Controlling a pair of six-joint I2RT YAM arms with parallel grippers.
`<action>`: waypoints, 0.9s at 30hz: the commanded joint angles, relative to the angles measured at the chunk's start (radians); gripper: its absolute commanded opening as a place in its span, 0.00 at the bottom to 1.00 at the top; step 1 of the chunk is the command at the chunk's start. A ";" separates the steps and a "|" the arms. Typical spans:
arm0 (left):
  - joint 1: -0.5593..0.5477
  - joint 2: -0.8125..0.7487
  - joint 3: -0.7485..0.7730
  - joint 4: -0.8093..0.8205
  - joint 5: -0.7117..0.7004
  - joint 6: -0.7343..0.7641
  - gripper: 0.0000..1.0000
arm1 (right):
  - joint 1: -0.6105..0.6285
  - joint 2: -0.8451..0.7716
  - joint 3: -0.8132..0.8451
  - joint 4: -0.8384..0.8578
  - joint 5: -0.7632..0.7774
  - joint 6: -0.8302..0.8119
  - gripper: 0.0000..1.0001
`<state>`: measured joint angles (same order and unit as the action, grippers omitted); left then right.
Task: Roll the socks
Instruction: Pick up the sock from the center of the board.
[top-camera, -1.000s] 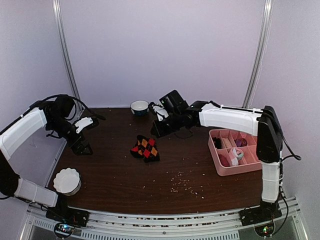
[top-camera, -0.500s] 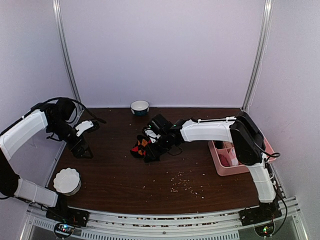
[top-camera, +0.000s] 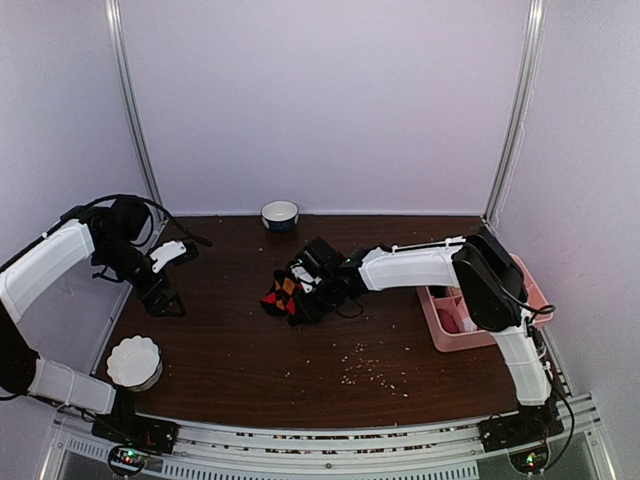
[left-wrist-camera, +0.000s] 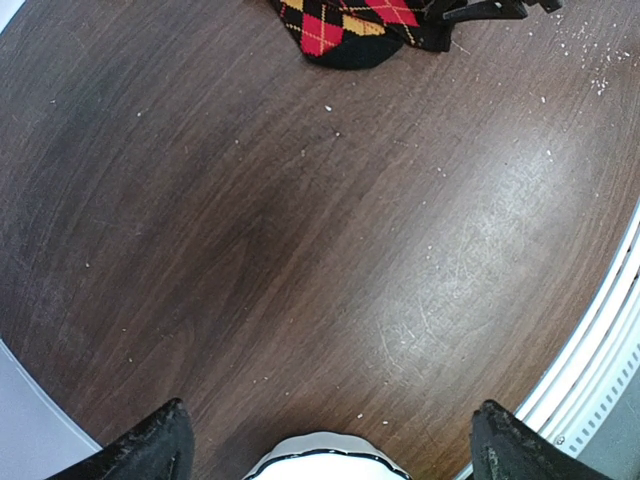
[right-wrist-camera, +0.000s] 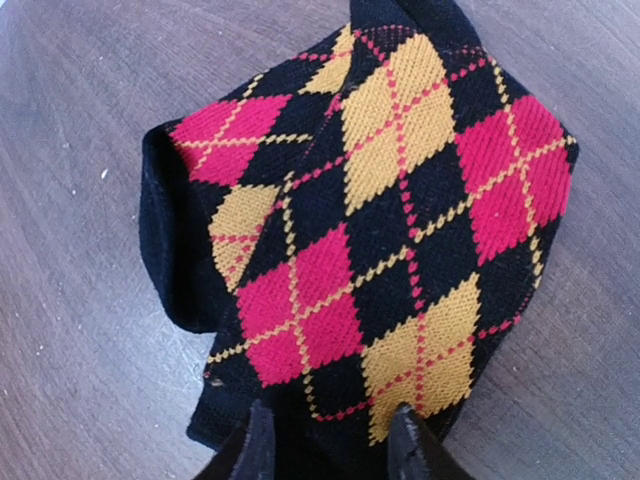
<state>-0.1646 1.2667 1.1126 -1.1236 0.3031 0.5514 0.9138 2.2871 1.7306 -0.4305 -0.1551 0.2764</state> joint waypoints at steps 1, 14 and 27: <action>0.006 -0.032 -0.010 0.007 0.017 0.003 0.98 | 0.003 0.019 -0.078 -0.013 0.015 0.020 0.33; 0.005 -0.040 -0.020 0.005 0.021 0.005 0.98 | 0.003 -0.180 -0.223 0.145 -0.119 0.077 0.00; 0.005 -0.024 -0.020 0.006 0.017 0.020 0.98 | 0.004 -0.429 -0.370 0.298 -0.216 0.150 0.00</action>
<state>-0.1646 1.2404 1.0992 -1.1259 0.3069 0.5529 0.9123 1.9003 1.4048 -0.1940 -0.3283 0.3923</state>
